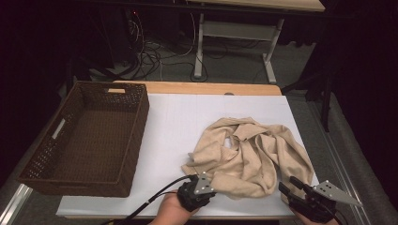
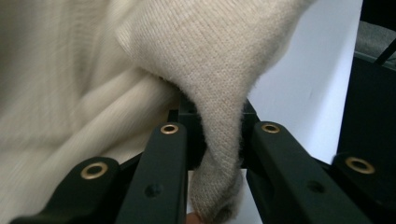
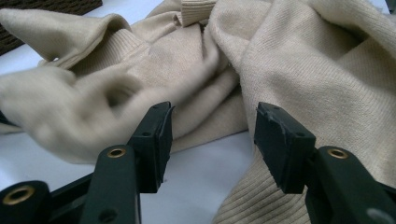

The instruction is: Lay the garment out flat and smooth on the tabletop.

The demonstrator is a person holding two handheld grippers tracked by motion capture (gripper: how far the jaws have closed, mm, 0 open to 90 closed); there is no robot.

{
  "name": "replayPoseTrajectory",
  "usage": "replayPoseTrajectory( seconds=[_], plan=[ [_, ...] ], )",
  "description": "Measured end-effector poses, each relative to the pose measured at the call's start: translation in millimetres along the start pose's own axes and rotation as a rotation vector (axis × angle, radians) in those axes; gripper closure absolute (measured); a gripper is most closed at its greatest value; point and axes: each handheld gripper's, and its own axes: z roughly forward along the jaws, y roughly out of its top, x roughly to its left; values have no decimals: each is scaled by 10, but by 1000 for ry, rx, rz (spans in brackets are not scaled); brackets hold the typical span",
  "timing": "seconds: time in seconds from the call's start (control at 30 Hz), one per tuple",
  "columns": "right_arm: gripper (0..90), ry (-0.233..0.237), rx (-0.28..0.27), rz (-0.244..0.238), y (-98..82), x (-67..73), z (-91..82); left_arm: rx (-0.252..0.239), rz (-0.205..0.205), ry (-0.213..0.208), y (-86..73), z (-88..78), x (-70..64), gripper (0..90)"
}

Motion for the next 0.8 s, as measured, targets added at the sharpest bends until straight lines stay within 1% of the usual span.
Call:
replayPoseTrajectory(
  seconds=[0.03, 0.07, 0.1, 0.13, 0.17, 0.23, 0.27, 0.33, 0.37, 0.4, 0.47, 0.5, 0.53, 0.57, 0.6, 0.63, 0.67, 0.7, 0.73, 0.77, 0.8],
  plan=[
    [480, 0, -1, 0, 1, 3, -3, 2, -7, 16, -47, -72, 47, 781],
    [481, 0, -3, 1, 3, 5, -9, -1, -21, 45, -95, -146, 93, 781],
    [482, -2, -7, 4, 6, 7, -14, -4, -37, 64, -142, -223, 148, 782],
    [483, 0, -9, 8, 8, 11, -19, 1, -61, 76, -190, -293, 203, 782],
    [483, 1, -12, 8, 10, 15, -22, 7, -77, 99, -255, -365, 249, 783],
    [484, 1, -13, 1, 14, 27, -31, 6, -90, 123, -357, -446, 285, 782],
    [484, 0, -15, 1, 16, 31, -35, -7, -107, 122, -399, -470, 291, 781],
    [483, 1, -17, 7, 18, 29, -37, -26, -132, 97, -444, -480, 291, 776],
    [483, 1, -15, 9, 16, 27, -34, -30, -131, 90, -444, -472, 279, 766],
    [483, 0, -14, 10, 14, 28, -28, -30, -130, 86, -432, -459, 271, 732],
    [480, 3, -5, 8, 14, 27, -6, -31, -152, 61, -412, -432, 282, 619],
    [474, 3, -2, 5, 19, 21, 9, -31, -152, 61, -412, -432, 282, 564],
    [474, 3, -2, 5, 19, 21, 9, -46, -162, 30, -398, -411, 289, 564],
    [441, 2, 1, 7, 32, 10, 36, -45, -169, 3, -374, -383, 293, 516],
    [406, -18, 6, 6, 54, -4, 70, -42, -178, -23, -351, -353, 289, 465],
    [379, -40, 5, -1, 75, -23, 96, -40, -178, -23, -333, -323, 265, 407],
    [355, -62, 4, -2, 101, -53, 126, -30, -159, -1, -316, -296, 236, 363],
    [332, -86, 14, -7, 126, -92, 167, -6, -141, 15, -291, -264, 205, 334],
    [327, -108, 41, -17, 145, -138, 223, 20, -118, 30, -264, -234, 177, 309],
    [340, -126, 72, -19, 152, -188, 282, 35, -97, 45, -243, -207, 151, 301],
    [377, -137, 100, -18, 147, -236, 338, 48, -77, 63, -223, -181, 127, 304]
  ],
)
